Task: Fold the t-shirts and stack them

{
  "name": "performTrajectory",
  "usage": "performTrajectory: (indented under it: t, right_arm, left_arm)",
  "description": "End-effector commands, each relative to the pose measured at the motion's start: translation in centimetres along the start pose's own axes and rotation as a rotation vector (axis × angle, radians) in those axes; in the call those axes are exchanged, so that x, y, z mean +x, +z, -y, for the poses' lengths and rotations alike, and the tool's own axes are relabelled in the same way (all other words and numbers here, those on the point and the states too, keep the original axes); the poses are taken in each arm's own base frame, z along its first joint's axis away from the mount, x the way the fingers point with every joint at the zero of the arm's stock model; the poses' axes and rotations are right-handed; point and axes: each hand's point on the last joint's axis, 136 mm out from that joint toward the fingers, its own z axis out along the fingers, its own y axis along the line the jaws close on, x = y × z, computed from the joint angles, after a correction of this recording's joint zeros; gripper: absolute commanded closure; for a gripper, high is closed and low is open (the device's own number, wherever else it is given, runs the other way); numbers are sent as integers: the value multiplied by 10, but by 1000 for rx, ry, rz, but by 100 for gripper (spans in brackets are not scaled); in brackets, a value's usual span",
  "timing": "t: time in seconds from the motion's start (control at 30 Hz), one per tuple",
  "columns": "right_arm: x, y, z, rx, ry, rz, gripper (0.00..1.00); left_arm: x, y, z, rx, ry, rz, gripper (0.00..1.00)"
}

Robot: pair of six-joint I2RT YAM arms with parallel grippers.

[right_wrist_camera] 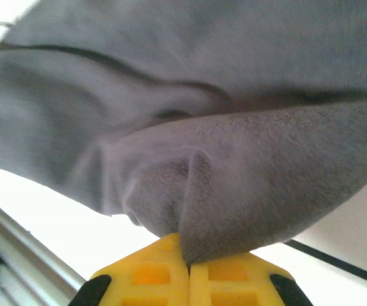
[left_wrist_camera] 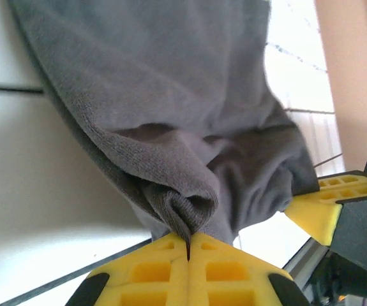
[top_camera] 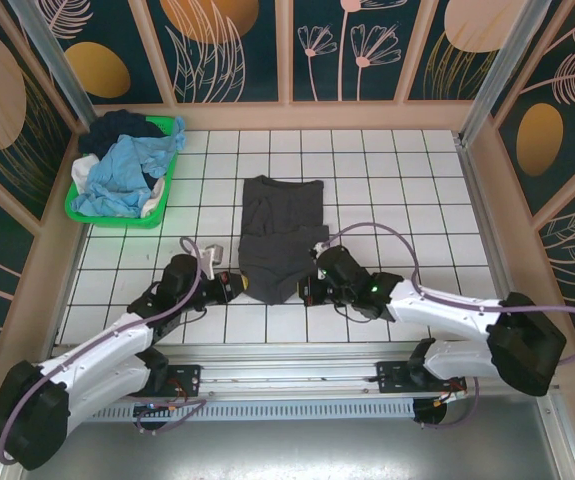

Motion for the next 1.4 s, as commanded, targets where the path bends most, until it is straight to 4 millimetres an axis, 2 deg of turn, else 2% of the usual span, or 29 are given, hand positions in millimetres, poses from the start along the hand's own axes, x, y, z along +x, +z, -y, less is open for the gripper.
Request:
performTrajectory:
  t: [0.0, 0.1, 0.2, 0.43, 0.6, 0.63, 0.67, 0.73, 0.83, 0.87, 0.93, 1.0, 1.07, 1.2, 1.37]
  right_arm:
    - [-36, -25, -19, -7, -51, 121, 100]
    - [-65, -42, -29, -20, -67, 201, 100]
    - [-93, -50, -33, -36, -75, 255, 100]
    - [-158, -57, -13, -60, -29, 344, 100]
    - [-190, -46, -3, -128, -7, 341, 100]
    - [-191, -41, -5, -145, -13, 327, 100]
    - [-202, -41, 7, -130, 5, 337, 100]
    - [-213, -36, 14, -138, 10, 329, 100]
    - [-232, -35, 16, -147, 9, 337, 100]
    - [-238, -36, 15, -153, 6, 343, 100]
    - [-248, -39, 8, -184, -1, 346, 100]
    - [-257, -42, -2, -218, -20, 355, 100]
    - [-263, -37, 0, -209, -29, 351, 100]
    - [-275, -22, 20, -196, -10, 328, 100]
    - [-285, 8, 60, -190, 52, 273, 100]
  left_arm:
    - [-20, -9, 11, -35, 15, 60, 100]
    - [-48, -18, 20, -73, 17, 154, 100]
    - [-78, -25, 29, -109, 20, 252, 100]
    - [-147, -29, 56, -184, 66, 409, 100]
    - [-186, -21, 63, -230, 82, 470, 100]
    - [-192, -19, 61, -241, 77, 475, 100]
    - [-199, -17, 57, -250, 68, 479, 100]
    - [-209, -14, 52, -255, 52, 483, 100]
    - [-226, -13, 52, -255, 50, 512, 100]
    - [-229, -12, 51, -261, 51, 511, 100]
    - [-241, -14, 62, -245, 60, 529, 100]
    - [-247, -12, 64, -241, 66, 539, 100]
    - [-254, -8, 62, -252, 65, 546, 100]
    - [-267, 9, 58, -260, 65, 537, 100]
    - [-287, 46, 40, -293, 61, 489, 100]
